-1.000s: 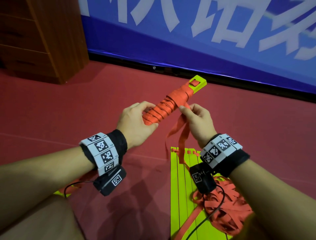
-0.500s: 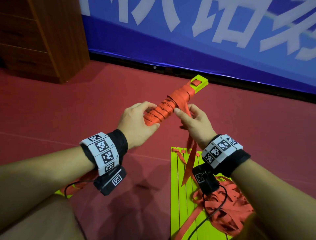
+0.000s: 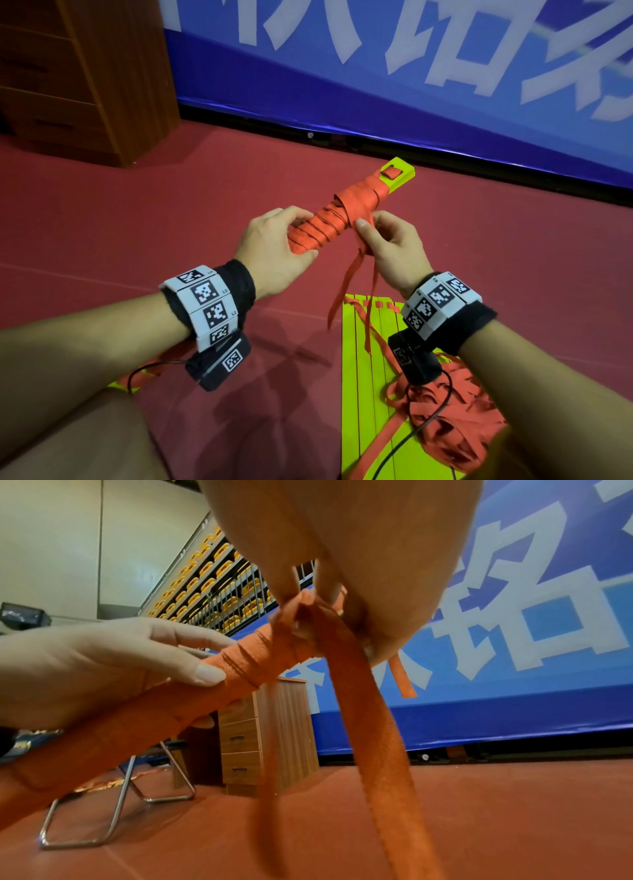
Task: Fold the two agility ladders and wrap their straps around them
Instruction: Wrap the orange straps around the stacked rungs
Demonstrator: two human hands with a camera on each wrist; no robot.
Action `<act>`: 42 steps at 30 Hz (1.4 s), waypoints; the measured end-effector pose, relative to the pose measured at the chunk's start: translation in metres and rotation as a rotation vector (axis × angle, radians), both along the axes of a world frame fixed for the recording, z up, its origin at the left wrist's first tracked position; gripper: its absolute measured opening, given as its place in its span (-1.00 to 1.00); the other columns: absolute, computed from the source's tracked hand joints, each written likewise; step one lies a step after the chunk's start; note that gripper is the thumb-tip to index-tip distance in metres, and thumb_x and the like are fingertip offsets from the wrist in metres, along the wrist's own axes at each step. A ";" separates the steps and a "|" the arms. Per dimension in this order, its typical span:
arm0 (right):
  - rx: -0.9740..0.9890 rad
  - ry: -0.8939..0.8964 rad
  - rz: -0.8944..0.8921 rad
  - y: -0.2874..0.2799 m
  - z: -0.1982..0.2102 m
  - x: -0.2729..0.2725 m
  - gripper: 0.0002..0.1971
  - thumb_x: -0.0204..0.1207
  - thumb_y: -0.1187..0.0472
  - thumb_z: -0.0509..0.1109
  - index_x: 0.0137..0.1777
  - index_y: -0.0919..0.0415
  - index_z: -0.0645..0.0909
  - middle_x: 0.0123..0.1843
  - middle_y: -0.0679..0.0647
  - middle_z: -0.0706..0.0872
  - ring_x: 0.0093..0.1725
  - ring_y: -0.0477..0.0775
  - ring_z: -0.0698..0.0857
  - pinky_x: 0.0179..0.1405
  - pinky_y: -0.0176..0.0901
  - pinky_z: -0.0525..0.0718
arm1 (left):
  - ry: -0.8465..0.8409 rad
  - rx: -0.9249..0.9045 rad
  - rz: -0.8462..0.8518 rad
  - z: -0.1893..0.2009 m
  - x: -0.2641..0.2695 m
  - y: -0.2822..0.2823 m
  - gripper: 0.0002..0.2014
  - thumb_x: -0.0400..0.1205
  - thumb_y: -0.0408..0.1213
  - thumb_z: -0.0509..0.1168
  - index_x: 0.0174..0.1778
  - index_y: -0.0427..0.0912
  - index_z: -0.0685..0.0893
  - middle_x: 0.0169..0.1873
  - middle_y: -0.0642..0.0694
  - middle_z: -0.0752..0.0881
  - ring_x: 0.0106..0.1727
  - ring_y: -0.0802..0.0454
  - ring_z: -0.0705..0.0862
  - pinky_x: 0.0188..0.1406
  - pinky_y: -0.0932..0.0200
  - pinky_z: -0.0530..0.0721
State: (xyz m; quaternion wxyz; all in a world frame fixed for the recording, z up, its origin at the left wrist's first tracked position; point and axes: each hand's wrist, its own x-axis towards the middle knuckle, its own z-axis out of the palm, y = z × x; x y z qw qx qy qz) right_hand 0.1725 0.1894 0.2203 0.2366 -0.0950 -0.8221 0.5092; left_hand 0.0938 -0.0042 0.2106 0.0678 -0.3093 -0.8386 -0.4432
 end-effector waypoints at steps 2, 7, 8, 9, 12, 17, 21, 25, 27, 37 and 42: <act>0.044 0.043 -0.059 0.002 0.000 0.000 -0.72 0.60 -0.08 0.42 -0.14 0.15 0.67 -0.32 0.22 0.69 -0.30 0.07 0.61 -0.22 0.03 0.62 | 0.001 0.001 0.010 0.001 0.000 0.000 -0.54 0.40 -0.19 0.61 0.23 0.06 0.73 0.05 0.06 0.74 0.02 0.06 0.71 0.18 0.02 0.72; 0.053 0.014 -0.094 0.005 0.001 -0.001 -0.64 0.69 -0.04 0.37 -0.29 0.13 0.62 -0.35 0.12 0.78 -0.39 0.26 0.73 -0.29 0.05 0.67 | -0.010 -0.006 0.016 0.002 -0.001 0.000 -0.54 0.41 -0.20 0.60 0.24 0.05 0.74 0.06 0.04 0.75 0.03 0.04 0.71 0.19 0.02 0.70; 0.025 -0.018 -0.065 0.004 0.000 -0.001 -0.66 0.73 0.01 0.34 -0.27 0.14 0.60 -0.35 0.10 0.80 -0.42 0.26 0.74 -0.31 0.05 0.68 | -0.015 -0.010 0.015 0.002 0.000 -0.001 -0.54 0.41 -0.20 0.60 0.24 0.05 0.74 0.06 0.04 0.75 0.03 0.04 0.71 0.19 0.03 0.70; 0.006 -0.041 -0.041 0.003 -0.001 -0.001 -0.68 0.77 0.06 0.31 -0.24 0.14 0.58 -0.36 0.05 0.79 -0.45 0.18 0.73 -0.30 0.03 0.68 | -0.018 -0.010 0.015 0.002 0.000 -0.001 -0.54 0.42 -0.21 0.60 0.24 0.05 0.74 0.06 0.04 0.75 0.03 0.04 0.71 0.18 0.03 0.70; -0.114 -0.057 0.025 -0.003 0.000 -0.002 -0.77 0.76 0.16 0.34 -0.16 0.13 0.56 -0.41 -0.01 0.61 -0.41 -0.04 0.62 -0.14 0.09 0.73 | -0.036 0.000 0.023 0.003 -0.001 -0.002 -0.54 0.43 -0.21 0.60 0.26 0.05 0.73 0.08 0.05 0.75 0.05 0.06 0.70 0.19 0.11 0.69; -0.218 -0.110 0.045 -0.005 0.003 -0.003 -0.72 0.70 0.15 0.42 -0.24 0.21 0.55 -0.44 -0.07 0.43 -0.49 -0.21 0.48 -0.28 -0.16 0.73 | -0.053 0.006 0.013 0.005 0.000 -0.003 -0.54 0.44 -0.22 0.60 0.27 0.04 0.73 0.09 0.06 0.75 0.07 0.08 0.70 0.18 0.15 0.68; -0.091 -0.119 0.045 -0.002 0.001 0.000 -0.58 0.67 0.06 0.46 -0.05 0.52 0.60 -0.41 0.04 0.48 -0.43 -0.05 0.51 -0.37 -0.08 0.68 | -0.053 0.013 -0.003 0.007 0.002 -0.002 -0.54 0.44 -0.23 0.60 0.27 0.03 0.74 0.10 0.05 0.76 0.07 0.08 0.71 0.20 0.14 0.68; -0.037 -0.106 0.049 0.002 -0.002 0.001 -0.70 0.70 0.03 0.42 -0.17 0.22 0.68 -0.45 -0.05 0.56 -0.44 -0.09 0.56 -0.26 0.20 0.74 | -0.099 0.048 -0.027 0.008 0.003 -0.001 -0.55 0.46 -0.23 0.60 0.28 0.04 0.74 0.06 0.10 0.77 0.02 0.20 0.72 0.04 0.45 0.63; -0.027 -0.101 0.048 0.002 -0.002 0.002 -0.74 0.70 0.04 0.41 -0.13 0.20 0.72 -0.43 0.01 0.62 -0.43 -0.08 0.60 -0.24 0.17 0.74 | -0.131 0.069 -0.045 0.009 0.004 -0.001 -0.56 0.48 -0.24 0.60 0.29 0.03 0.74 0.04 0.13 0.78 0.00 0.27 0.73 -0.02 0.51 0.61; -0.086 -0.043 -0.005 0.004 0.002 0.002 -0.70 0.74 0.10 0.36 -0.19 0.26 0.59 -0.52 -0.03 0.65 -0.62 -0.08 0.55 -0.59 -0.32 0.52 | -0.331 0.202 -0.094 0.004 -0.004 -0.001 -0.58 0.47 -0.32 0.62 0.25 -0.03 0.78 0.06 0.05 0.83 -0.04 0.07 0.86 0.16 -0.07 0.81; -0.040 -0.033 0.006 0.009 -0.003 0.002 -0.70 0.76 0.10 0.33 -0.17 0.25 0.63 -0.48 -0.04 0.67 -0.56 -0.09 0.60 -0.46 -0.32 0.58 | -0.373 0.223 -0.148 0.005 0.002 0.001 -0.60 0.53 -0.39 0.57 0.30 -0.09 0.77 0.10 0.00 0.83 0.02 0.06 0.85 0.19 -0.02 0.80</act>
